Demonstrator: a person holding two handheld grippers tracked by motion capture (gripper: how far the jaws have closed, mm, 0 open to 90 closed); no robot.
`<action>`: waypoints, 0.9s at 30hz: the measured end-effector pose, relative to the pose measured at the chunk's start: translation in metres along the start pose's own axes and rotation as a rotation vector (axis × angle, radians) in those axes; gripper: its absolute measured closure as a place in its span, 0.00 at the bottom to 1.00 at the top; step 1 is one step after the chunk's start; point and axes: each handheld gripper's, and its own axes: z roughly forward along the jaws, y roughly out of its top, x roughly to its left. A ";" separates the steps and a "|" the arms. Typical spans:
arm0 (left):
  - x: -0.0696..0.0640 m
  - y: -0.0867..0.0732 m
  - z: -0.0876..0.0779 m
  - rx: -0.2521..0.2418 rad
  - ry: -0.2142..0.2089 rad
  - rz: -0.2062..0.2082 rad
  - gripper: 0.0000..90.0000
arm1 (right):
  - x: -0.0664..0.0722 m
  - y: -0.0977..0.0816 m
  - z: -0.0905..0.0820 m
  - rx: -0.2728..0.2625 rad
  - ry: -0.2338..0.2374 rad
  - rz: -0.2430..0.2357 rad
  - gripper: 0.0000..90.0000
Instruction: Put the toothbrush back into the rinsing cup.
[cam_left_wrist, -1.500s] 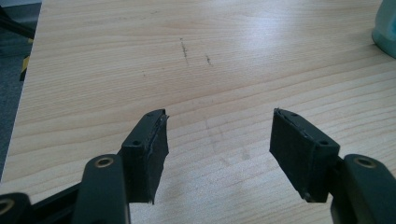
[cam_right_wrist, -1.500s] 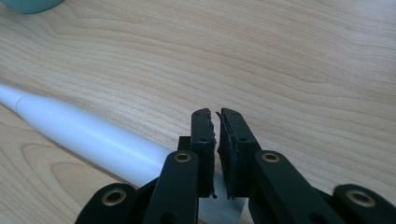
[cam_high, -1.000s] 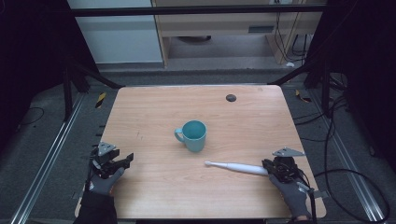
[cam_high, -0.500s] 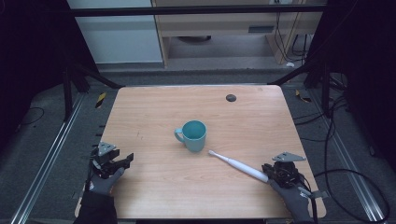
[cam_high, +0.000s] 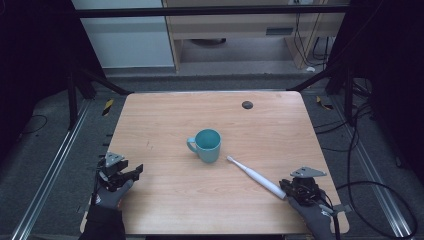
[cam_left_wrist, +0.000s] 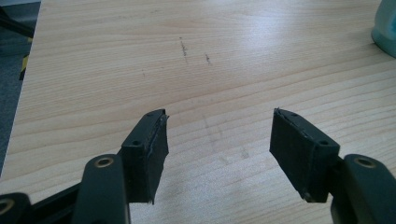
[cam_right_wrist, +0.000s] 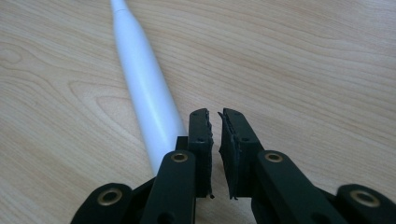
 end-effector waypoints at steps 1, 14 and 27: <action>0.000 0.000 0.000 0.000 0.000 0.000 0.40 | 0.000 0.000 0.000 -0.001 0.000 -0.003 0.91; 0.000 0.000 0.000 0.001 0.000 0.001 0.40 | 0.011 -0.002 -0.002 0.013 0.033 -0.017 0.90; 0.000 0.001 0.000 -0.006 0.000 -0.007 0.40 | 0.014 -0.002 -0.002 0.010 0.036 -0.020 0.89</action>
